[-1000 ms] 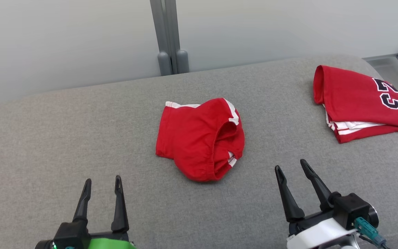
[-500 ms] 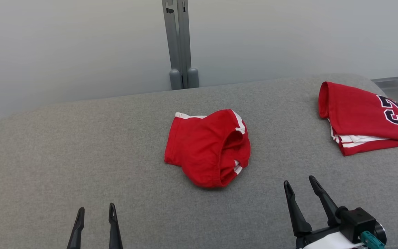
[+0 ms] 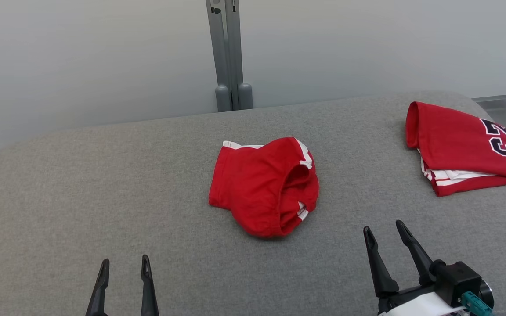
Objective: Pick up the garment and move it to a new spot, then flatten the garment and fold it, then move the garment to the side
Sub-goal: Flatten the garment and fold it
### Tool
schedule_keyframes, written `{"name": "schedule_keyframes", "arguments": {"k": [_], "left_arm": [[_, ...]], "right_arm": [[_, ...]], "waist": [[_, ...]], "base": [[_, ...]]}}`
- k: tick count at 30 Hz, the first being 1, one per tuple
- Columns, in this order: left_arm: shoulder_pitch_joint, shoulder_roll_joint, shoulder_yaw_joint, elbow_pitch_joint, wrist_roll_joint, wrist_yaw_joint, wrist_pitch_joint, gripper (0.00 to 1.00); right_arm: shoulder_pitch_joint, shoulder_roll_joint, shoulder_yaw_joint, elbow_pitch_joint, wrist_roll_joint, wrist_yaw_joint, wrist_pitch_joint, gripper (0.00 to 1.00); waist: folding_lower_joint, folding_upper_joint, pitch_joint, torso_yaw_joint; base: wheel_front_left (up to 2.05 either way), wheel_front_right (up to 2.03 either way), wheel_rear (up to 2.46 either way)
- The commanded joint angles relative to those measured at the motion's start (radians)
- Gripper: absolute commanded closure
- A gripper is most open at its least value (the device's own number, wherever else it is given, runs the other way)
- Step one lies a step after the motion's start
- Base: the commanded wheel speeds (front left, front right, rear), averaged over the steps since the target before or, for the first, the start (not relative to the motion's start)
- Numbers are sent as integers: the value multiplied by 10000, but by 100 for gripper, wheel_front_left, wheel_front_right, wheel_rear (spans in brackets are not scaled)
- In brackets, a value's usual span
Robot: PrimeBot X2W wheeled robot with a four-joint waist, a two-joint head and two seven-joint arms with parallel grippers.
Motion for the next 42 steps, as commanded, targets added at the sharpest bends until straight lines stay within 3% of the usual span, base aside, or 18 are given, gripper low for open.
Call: {"name": "schedule_keyframes", "arguments": {"k": [1, 42], "left_arm": [[-84, 12, -19, 40, 20, 0, -1, 0], [-212, 11, -343, 118, 404, -53, -1, 0]], "right_arm": [[-82, 19, -18, -12, 45, -17, -6, 0], [-98, 49, -28, 147, 89, -15, -5, 0]], "waist": [[0, 0, 8, 3], [0, 0, 15, -39]], "base": [[0, 0, 0], [0, 0, 0]]}}
